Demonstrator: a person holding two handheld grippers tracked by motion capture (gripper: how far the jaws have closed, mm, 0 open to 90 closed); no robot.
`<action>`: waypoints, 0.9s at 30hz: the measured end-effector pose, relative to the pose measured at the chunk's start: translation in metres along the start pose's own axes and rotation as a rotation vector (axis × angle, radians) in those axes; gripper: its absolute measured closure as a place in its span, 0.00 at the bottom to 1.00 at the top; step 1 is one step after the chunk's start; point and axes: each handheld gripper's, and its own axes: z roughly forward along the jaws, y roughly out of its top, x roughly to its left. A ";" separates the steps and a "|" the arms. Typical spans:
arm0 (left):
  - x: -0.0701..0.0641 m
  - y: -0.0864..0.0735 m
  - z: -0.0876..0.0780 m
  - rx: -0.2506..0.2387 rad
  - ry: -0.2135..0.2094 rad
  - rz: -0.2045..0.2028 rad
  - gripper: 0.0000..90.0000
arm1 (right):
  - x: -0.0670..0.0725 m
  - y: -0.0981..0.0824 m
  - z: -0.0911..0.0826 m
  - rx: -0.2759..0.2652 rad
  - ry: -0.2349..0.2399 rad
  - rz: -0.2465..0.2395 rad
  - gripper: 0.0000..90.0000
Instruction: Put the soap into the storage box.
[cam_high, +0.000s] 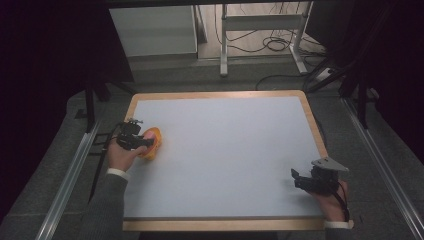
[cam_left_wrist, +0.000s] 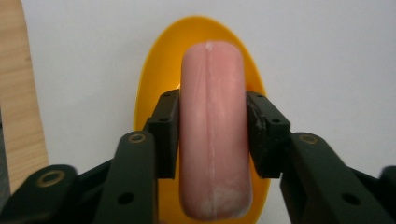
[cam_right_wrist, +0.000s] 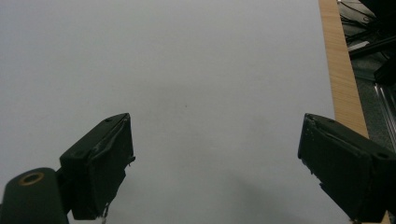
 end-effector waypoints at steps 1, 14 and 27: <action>0.000 0.000 0.000 0.000 0.000 0.000 0.51 | 0.000 0.000 0.000 0.001 0.000 0.003 0.11; -0.015 -0.011 -0.037 -0.122 -0.065 0.064 0.33 | 0.001 0.000 0.000 0.000 -0.002 -0.003 0.11; -0.030 -0.059 -0.045 -0.139 -0.156 0.095 0.32 | 0.002 0.000 -0.001 -0.004 -0.002 -0.005 0.11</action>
